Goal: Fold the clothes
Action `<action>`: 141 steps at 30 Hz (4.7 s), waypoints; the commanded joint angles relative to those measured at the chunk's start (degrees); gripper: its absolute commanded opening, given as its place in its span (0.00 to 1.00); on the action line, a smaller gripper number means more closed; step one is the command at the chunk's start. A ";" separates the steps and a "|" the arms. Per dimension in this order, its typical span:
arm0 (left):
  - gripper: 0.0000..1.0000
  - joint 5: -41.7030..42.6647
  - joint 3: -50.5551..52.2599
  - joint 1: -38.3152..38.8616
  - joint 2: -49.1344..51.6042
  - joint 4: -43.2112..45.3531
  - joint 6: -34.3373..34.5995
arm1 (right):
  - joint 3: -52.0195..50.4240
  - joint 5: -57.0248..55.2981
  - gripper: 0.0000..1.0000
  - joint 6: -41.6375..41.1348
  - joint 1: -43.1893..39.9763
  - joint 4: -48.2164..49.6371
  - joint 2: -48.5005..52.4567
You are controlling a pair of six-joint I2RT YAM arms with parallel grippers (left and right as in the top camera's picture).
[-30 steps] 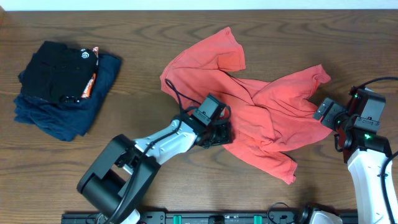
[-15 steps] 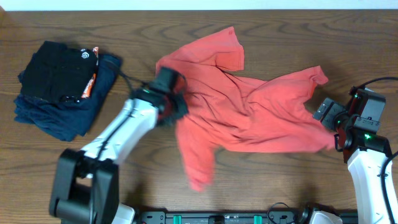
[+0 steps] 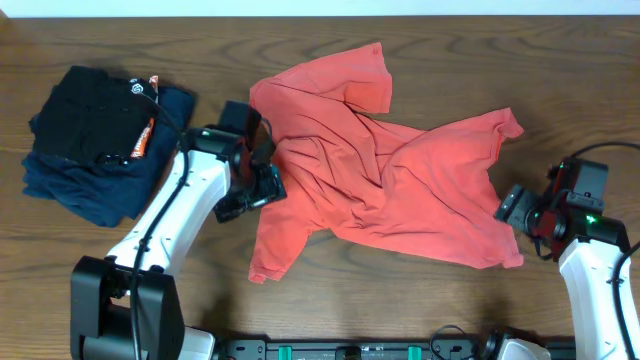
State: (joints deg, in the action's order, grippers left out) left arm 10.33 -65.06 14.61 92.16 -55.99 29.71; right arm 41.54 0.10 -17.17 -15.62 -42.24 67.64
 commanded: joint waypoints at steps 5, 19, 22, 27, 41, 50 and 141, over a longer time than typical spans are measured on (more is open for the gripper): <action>0.84 -0.07 1.20 2.25 0.33 0.39 -0.98 | -3.13 2.38 0.89 -4.02 -0.46 -1.27 4.15; 0.85 -0.09 1.20 2.25 0.33 0.87 -0.98 | -7.85 4.33 0.31 -4.04 -0.46 8.94 15.13; 0.85 -0.09 1.20 2.23 0.33 1.95 -0.98 | -7.72 1.40 0.11 -5.31 -0.63 17.00 15.37; 0.85 -0.09 1.20 2.23 0.33 4.68 -0.98 | -4.42 -3.76 0.13 -8.09 -1.81 30.64 15.37; 0.85 -0.07 1.20 2.25 0.33 0.72 -0.98 | 1.84 -3.63 0.45 -7.76 -3.87 14.29 15.43; 0.85 0.61 1.31 2.25 0.33 -2.27 -0.98 | 0.76 10.82 0.50 0.98 -3.80 8.46 15.41; 0.68 -22.38 -7.76 21.68 0.33 -4.61 -0.02 | 9.84 -4.37 0.57 -0.94 -13.33 -2.97 28.46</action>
State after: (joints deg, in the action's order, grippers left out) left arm -11.53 -72.18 39.46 92.47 -61.93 26.02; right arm 50.19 -4.64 -17.78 -29.54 -45.32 95.64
